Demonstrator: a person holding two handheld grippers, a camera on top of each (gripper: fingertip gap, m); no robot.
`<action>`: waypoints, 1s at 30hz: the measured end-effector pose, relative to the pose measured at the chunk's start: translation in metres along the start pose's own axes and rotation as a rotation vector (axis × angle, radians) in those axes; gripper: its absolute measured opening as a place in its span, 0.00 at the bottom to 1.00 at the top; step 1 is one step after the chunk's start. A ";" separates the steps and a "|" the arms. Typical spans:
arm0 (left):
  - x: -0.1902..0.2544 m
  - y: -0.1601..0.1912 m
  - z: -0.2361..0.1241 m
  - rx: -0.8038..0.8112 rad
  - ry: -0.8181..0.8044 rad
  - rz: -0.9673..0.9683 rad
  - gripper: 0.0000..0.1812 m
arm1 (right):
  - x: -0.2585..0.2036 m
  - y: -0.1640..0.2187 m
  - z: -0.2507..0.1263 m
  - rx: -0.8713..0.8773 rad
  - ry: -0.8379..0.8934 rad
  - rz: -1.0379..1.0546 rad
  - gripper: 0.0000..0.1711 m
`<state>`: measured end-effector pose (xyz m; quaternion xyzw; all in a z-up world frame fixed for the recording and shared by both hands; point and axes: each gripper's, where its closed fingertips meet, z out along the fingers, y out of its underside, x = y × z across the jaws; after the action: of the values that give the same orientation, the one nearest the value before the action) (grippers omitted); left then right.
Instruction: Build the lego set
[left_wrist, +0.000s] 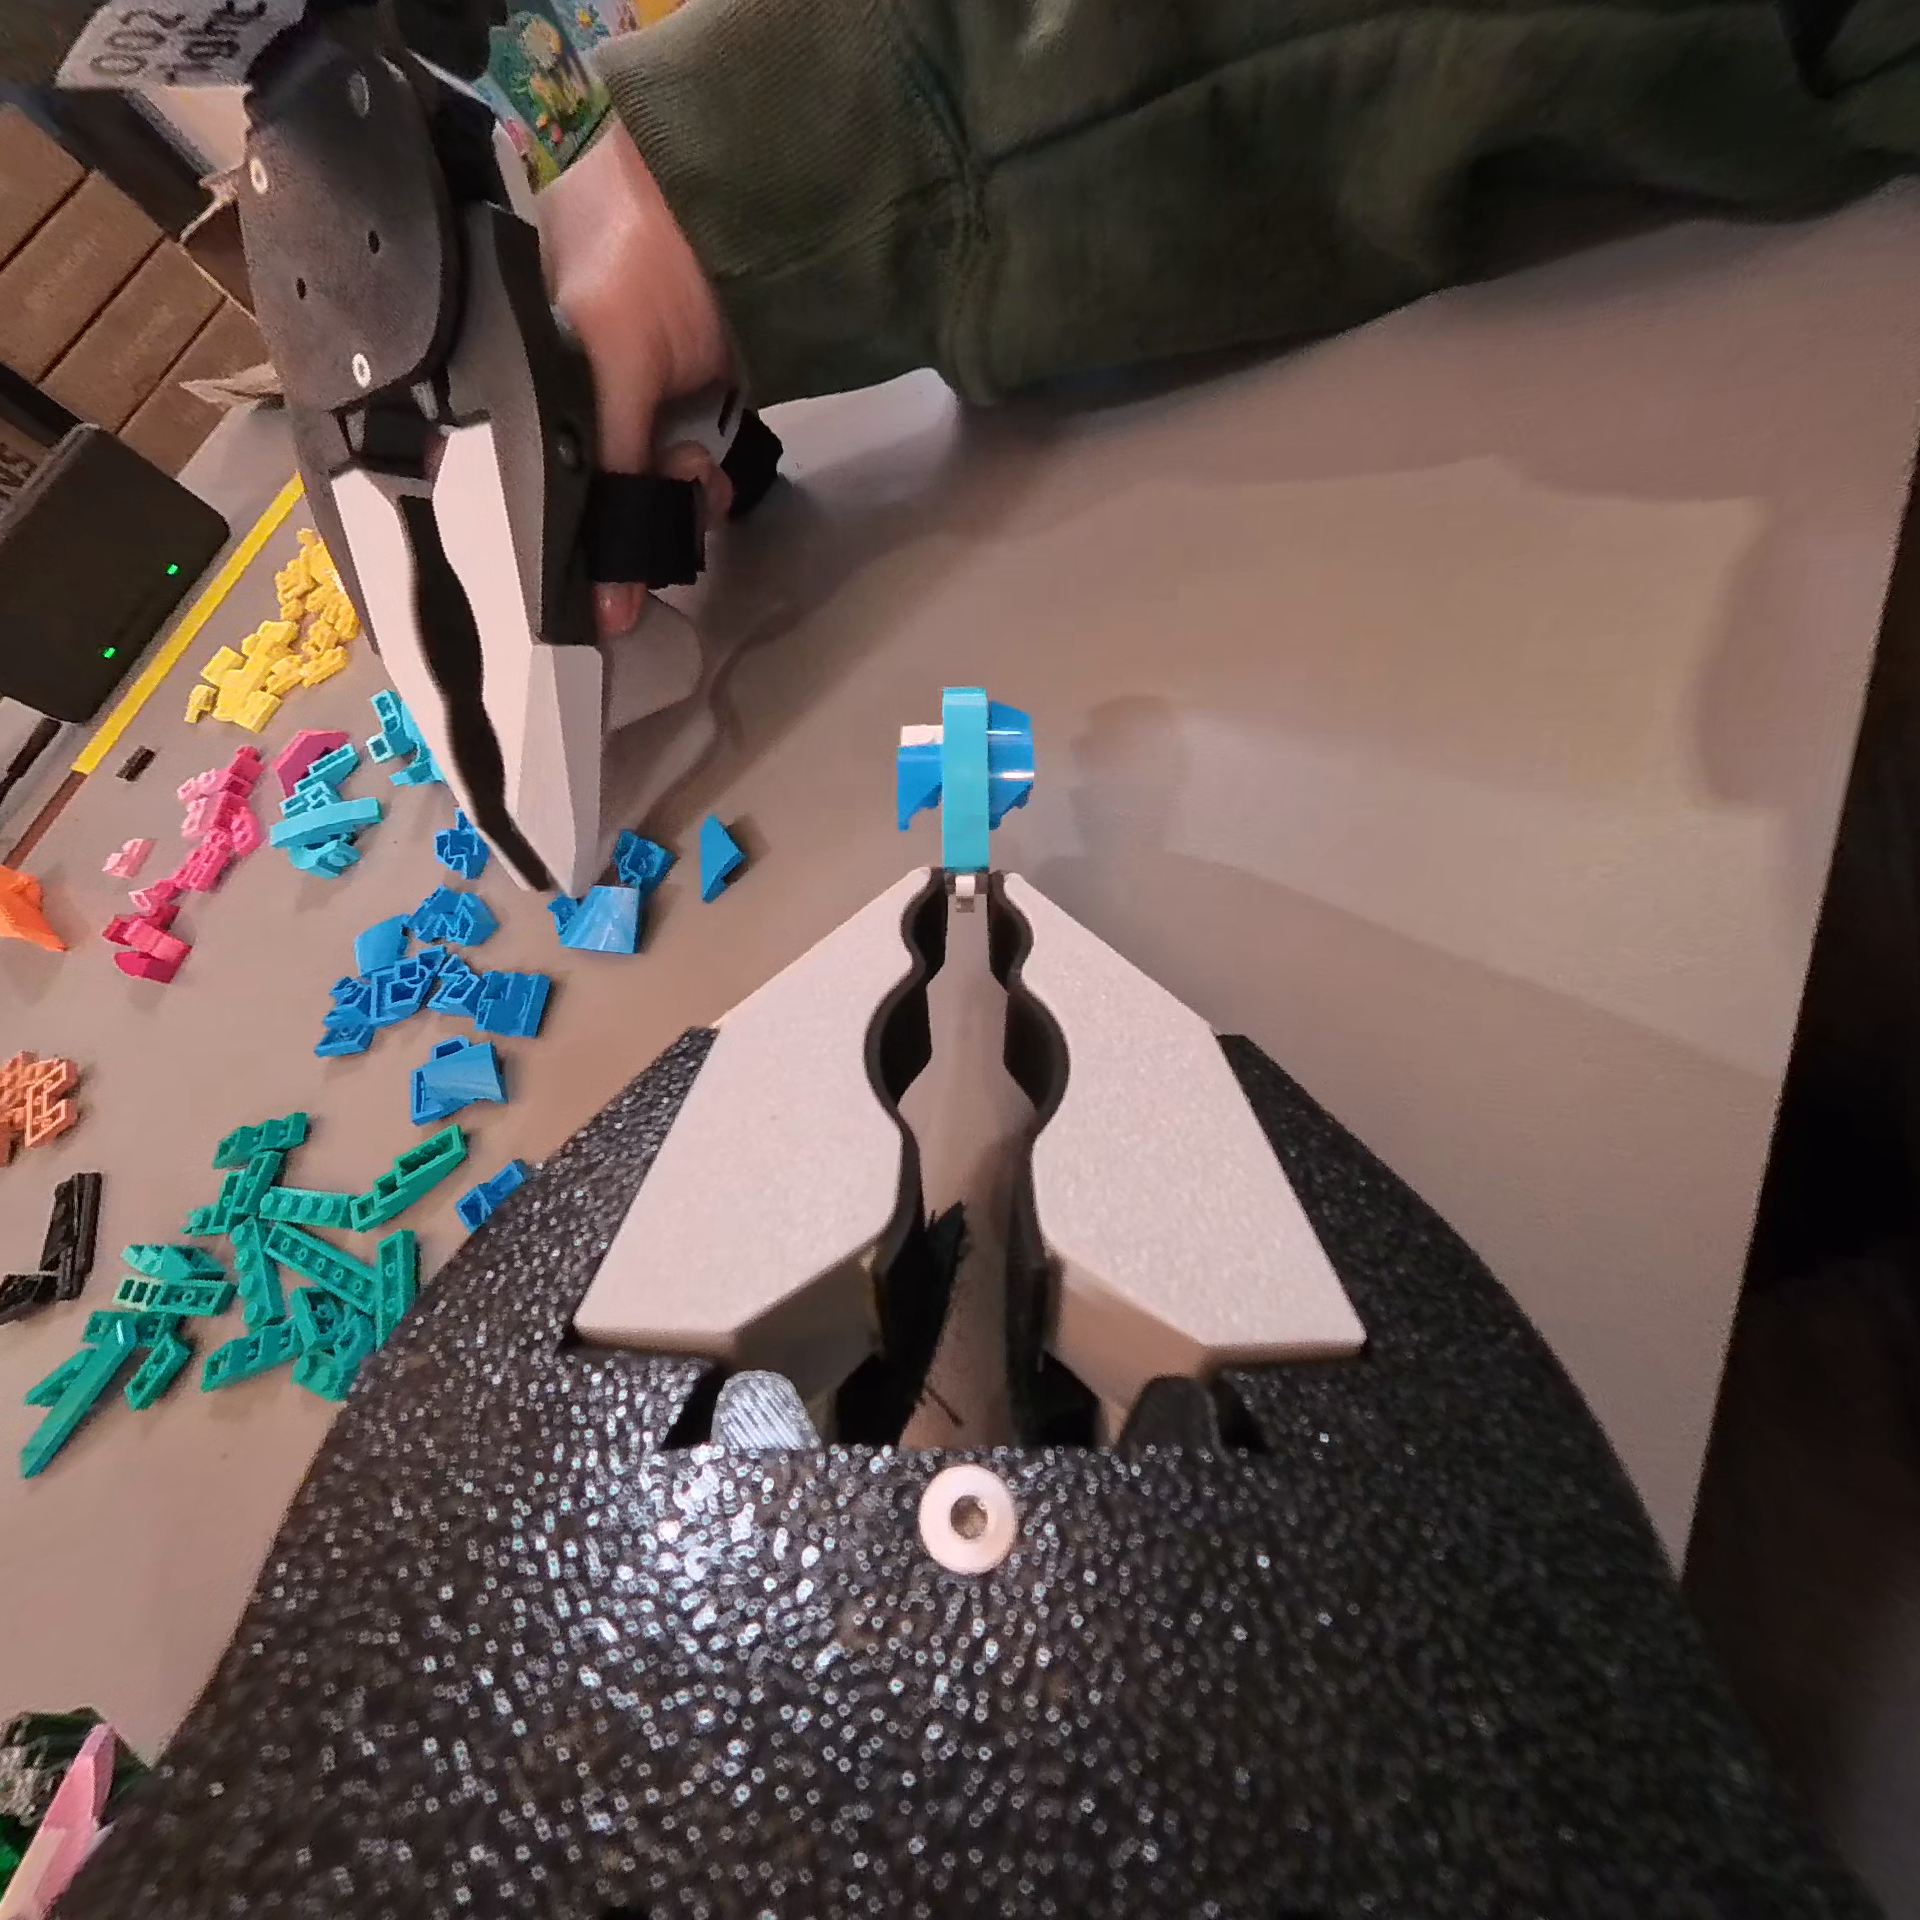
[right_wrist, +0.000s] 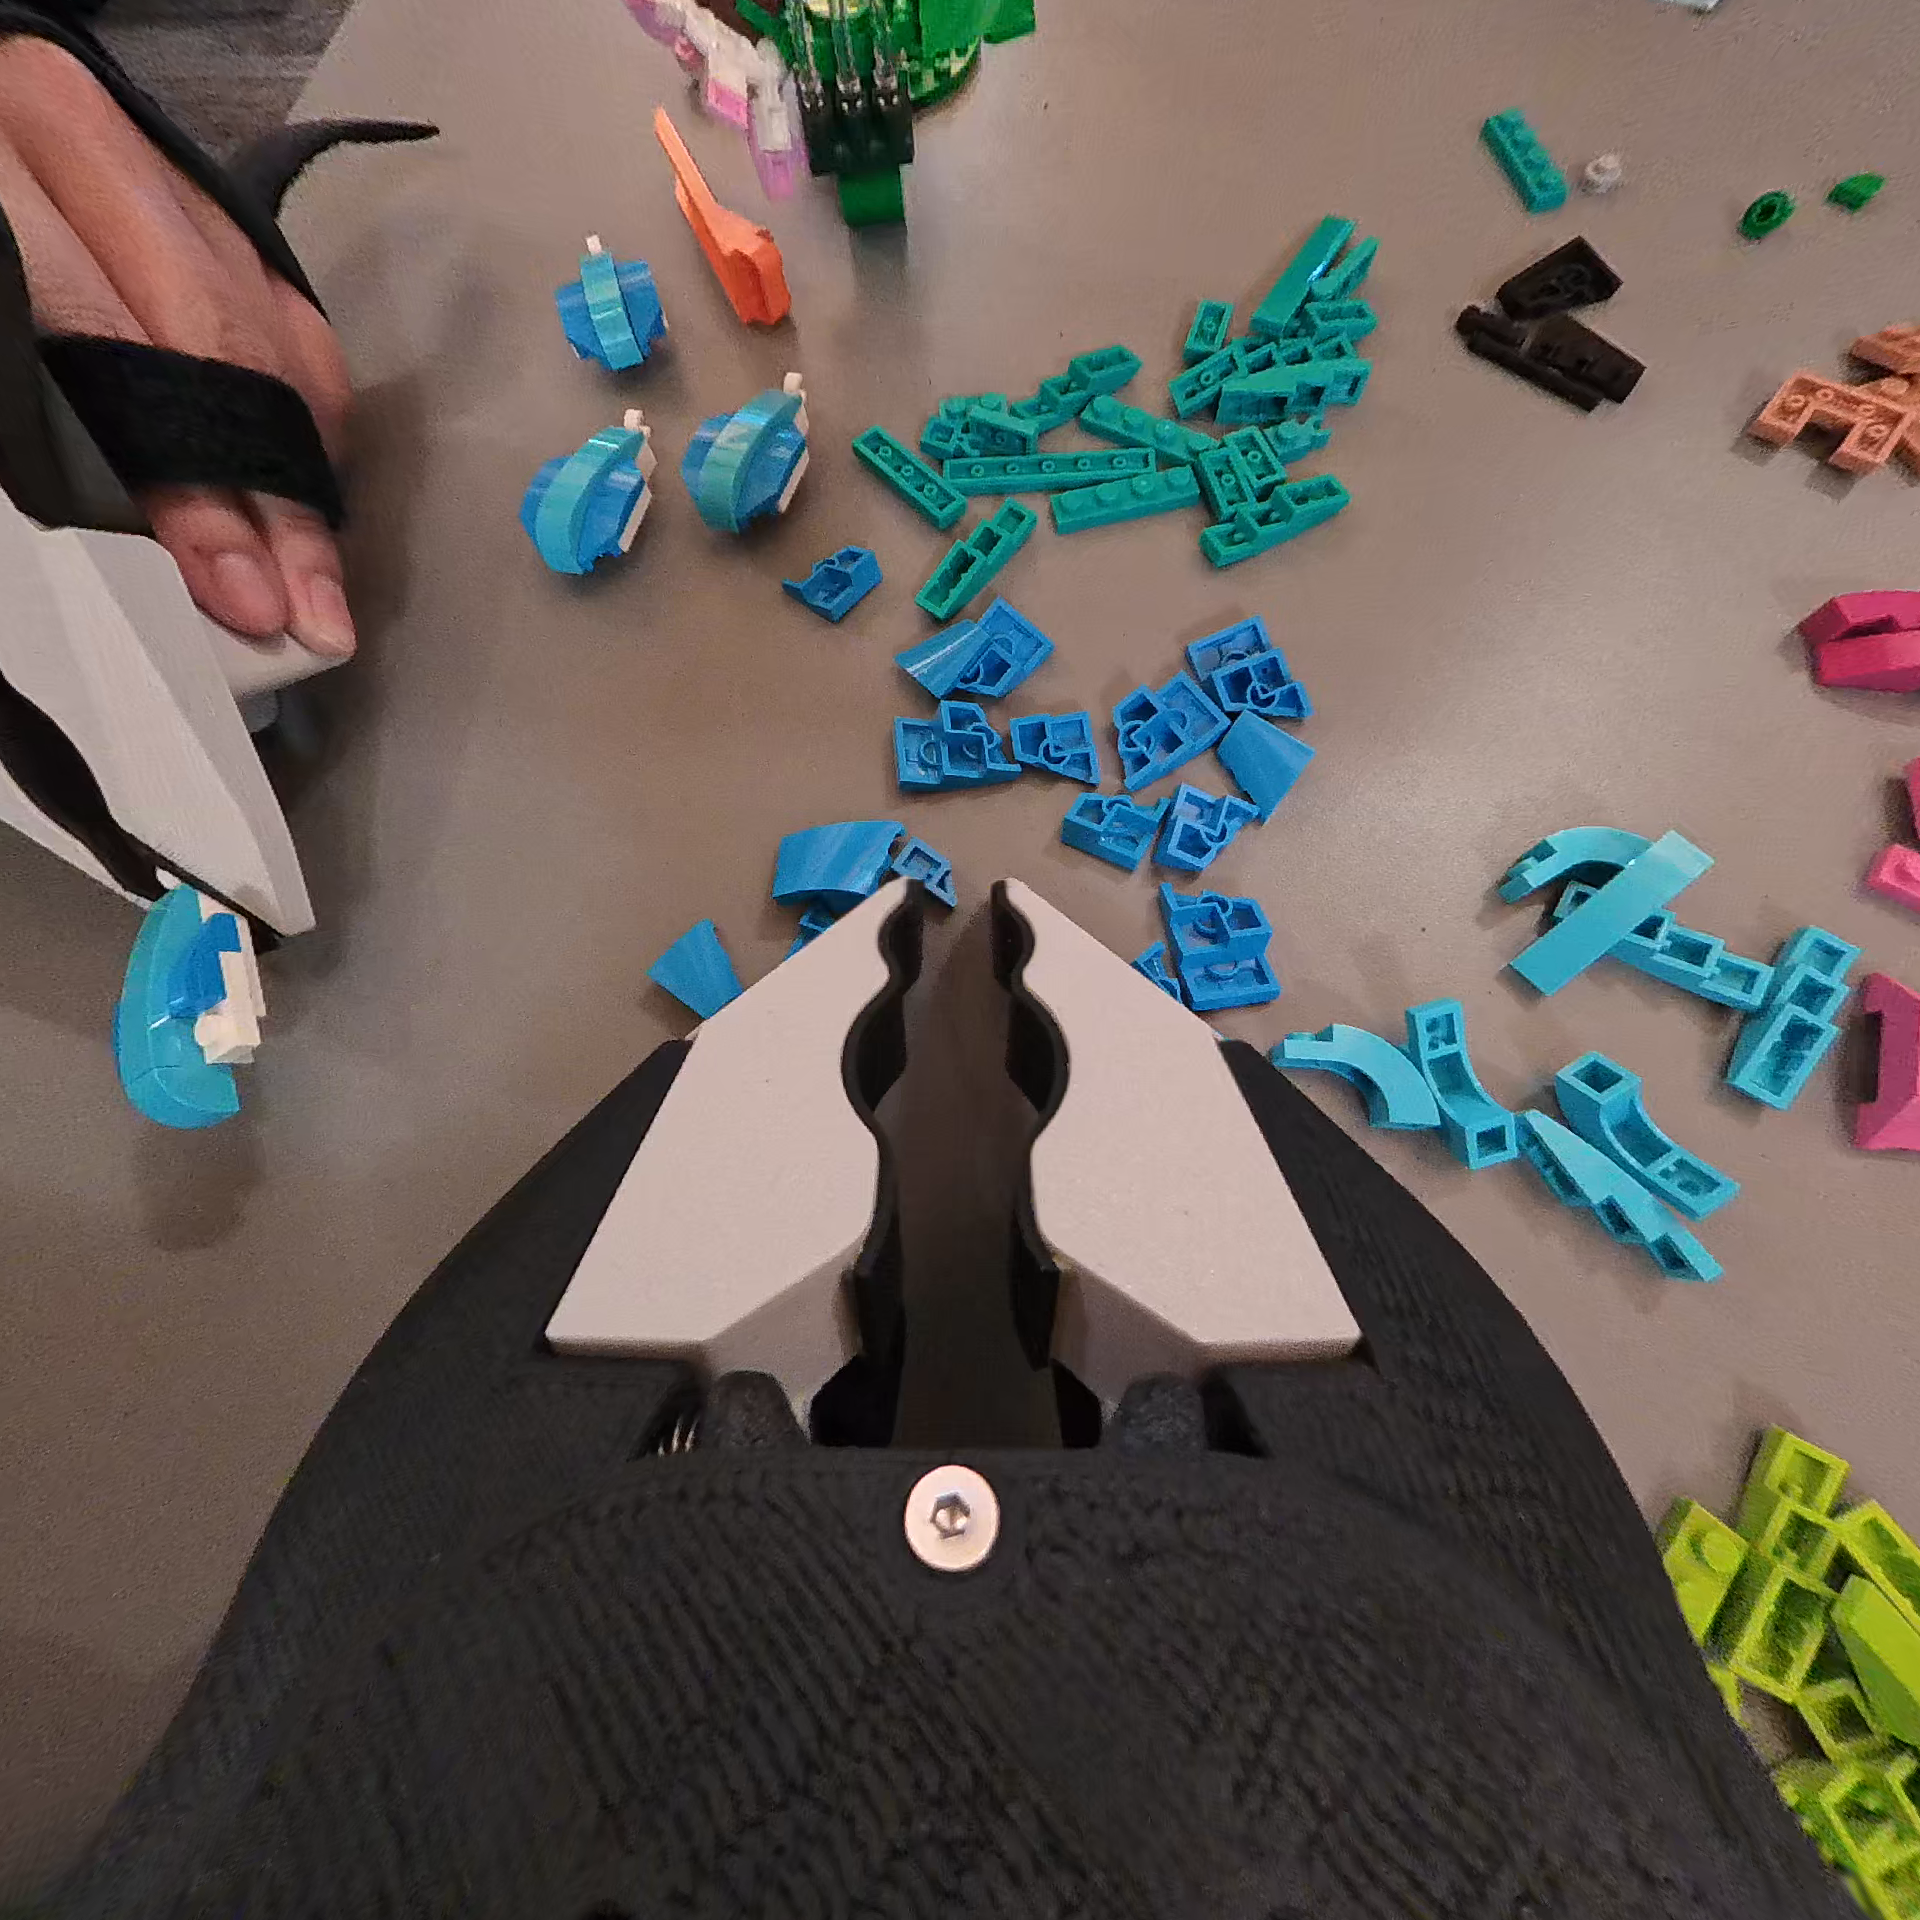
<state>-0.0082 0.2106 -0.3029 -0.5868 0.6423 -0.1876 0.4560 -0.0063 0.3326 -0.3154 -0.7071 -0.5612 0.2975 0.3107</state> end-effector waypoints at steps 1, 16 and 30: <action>0.000 0.000 0.000 -0.001 0.003 -0.004 0.03 | -0.001 0.000 0.000 -0.001 -0.009 0.001 0.04; 0.000 0.001 0.001 -0.006 0.021 -0.027 0.03 | -0.033 0.021 -0.059 -0.373 0.524 -1.089 0.00; 0.000 0.000 0.000 -0.004 0.017 -0.018 0.03 | -0.103 0.064 -0.067 -0.575 0.347 -2.081 0.04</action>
<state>-0.0082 0.2106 -0.3034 -0.5919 0.6411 -0.1955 0.4476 0.0643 0.2130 -0.3151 0.0351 -0.8813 -0.3565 0.3083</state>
